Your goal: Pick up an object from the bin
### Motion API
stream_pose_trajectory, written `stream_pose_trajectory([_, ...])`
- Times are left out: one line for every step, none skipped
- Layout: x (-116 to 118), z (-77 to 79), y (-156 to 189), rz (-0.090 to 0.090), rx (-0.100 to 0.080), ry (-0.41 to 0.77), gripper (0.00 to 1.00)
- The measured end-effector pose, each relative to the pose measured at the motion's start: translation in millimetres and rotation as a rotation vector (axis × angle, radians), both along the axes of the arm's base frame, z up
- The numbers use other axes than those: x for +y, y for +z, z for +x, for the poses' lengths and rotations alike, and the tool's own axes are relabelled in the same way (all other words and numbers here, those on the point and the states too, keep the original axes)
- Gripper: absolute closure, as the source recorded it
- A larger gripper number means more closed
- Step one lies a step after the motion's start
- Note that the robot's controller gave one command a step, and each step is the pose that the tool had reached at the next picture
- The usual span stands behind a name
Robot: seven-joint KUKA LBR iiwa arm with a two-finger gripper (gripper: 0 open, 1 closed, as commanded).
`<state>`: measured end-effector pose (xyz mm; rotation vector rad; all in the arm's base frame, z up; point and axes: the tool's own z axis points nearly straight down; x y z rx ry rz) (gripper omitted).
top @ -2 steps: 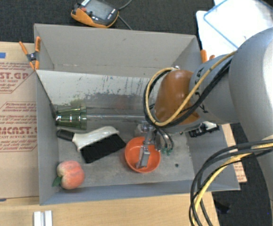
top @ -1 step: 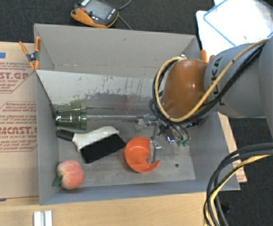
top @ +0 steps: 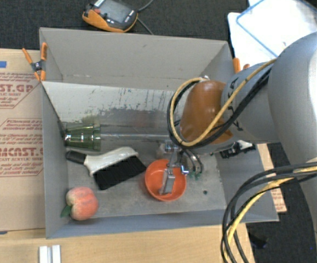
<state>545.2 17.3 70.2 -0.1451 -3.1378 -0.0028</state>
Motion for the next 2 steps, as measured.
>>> stream_pose_trajectory([36,-0.6,0,-0.005,-0.017,0.171,0.00])
stream_pose_trajectory([12,0.9,1,-0.003,-0.010,0.054,1.00])
